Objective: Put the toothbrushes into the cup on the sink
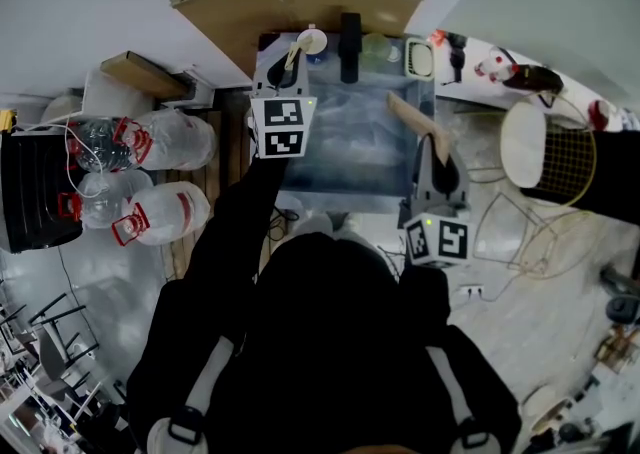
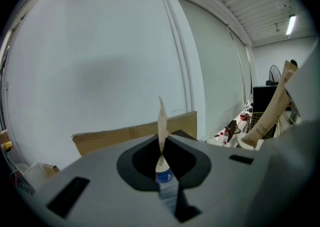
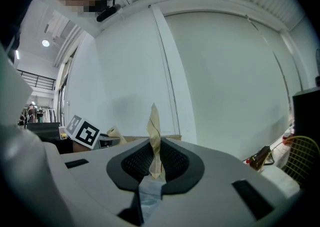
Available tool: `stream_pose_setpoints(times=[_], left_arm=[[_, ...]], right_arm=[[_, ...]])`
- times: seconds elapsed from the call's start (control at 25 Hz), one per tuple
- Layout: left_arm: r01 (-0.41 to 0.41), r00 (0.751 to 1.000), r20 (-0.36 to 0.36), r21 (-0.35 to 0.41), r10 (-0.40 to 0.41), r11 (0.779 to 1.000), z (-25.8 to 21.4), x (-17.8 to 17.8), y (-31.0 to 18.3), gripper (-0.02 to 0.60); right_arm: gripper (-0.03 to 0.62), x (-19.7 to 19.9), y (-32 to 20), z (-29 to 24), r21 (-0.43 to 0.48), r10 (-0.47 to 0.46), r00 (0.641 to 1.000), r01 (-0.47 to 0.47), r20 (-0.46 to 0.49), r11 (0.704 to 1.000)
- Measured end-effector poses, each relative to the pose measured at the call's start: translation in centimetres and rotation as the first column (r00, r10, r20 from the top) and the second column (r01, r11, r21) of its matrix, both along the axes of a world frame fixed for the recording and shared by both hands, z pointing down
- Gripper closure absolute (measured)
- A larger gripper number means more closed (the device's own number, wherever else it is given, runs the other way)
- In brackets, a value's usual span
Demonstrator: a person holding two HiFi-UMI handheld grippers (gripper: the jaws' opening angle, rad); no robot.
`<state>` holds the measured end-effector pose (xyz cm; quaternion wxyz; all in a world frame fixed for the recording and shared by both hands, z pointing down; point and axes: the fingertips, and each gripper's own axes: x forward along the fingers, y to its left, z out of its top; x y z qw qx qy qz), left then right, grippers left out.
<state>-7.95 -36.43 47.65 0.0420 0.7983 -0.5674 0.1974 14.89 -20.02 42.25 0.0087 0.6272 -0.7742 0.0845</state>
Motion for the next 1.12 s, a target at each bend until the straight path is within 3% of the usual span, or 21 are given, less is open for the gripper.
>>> stream_pose_setpoints(times=[1.12], left_arm=[[-0.03, 0.993, 0.11, -0.181, 0.051, 0.983, 9.9, 1.1, -5.3, 0.563]], right_arm=[[0.554, 1.1, -0.6, 1.0, -0.037, 0.036, 0.999, -0.037, -0.031, 0.999]])
